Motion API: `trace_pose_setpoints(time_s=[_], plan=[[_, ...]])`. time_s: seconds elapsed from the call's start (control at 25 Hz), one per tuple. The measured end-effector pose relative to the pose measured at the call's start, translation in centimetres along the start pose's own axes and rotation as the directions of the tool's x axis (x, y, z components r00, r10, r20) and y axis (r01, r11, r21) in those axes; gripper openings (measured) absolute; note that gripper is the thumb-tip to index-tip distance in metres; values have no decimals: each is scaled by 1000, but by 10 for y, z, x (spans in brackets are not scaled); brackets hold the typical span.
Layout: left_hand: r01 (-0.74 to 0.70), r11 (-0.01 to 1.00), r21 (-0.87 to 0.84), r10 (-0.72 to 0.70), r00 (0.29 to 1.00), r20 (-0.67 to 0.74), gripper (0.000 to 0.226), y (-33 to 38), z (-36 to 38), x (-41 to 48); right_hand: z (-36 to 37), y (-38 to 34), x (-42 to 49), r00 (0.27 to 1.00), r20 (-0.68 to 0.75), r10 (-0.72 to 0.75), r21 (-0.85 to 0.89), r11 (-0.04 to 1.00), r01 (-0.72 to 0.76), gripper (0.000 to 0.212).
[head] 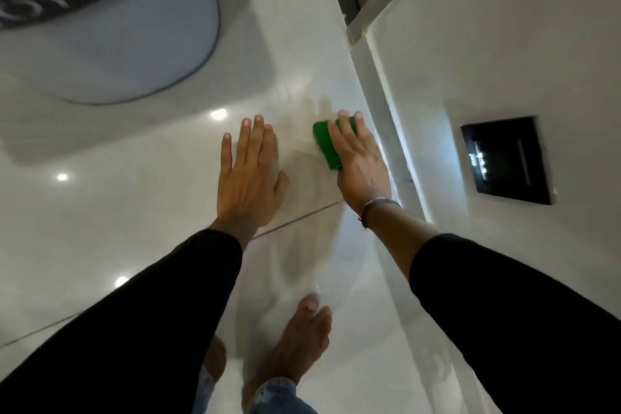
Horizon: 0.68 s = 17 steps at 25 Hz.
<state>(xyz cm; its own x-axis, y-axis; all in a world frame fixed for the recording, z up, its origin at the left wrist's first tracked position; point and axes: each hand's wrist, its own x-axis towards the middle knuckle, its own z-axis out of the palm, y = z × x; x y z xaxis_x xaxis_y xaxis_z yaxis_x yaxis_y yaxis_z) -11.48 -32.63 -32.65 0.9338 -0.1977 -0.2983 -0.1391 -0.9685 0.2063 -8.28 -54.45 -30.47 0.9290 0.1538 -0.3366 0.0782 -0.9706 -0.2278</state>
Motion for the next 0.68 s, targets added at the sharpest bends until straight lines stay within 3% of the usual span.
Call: trace_pose_setpoints(time_s=[0.12,0.28,0.68], plan=[[38,999,-22,-38,999,19,82,3,40,-6,41,12,-16,976,166,-143,-146,975,168,85],[47,999,-13,-48,996,-69,81,-3,74,-13,68,17,-25,985,107,-134,-123,981,147,76],[24,1000,0,-24,983,-181,80,-13,95,-13,38,36,63,994,-22,-104,-33,994,104,86]])
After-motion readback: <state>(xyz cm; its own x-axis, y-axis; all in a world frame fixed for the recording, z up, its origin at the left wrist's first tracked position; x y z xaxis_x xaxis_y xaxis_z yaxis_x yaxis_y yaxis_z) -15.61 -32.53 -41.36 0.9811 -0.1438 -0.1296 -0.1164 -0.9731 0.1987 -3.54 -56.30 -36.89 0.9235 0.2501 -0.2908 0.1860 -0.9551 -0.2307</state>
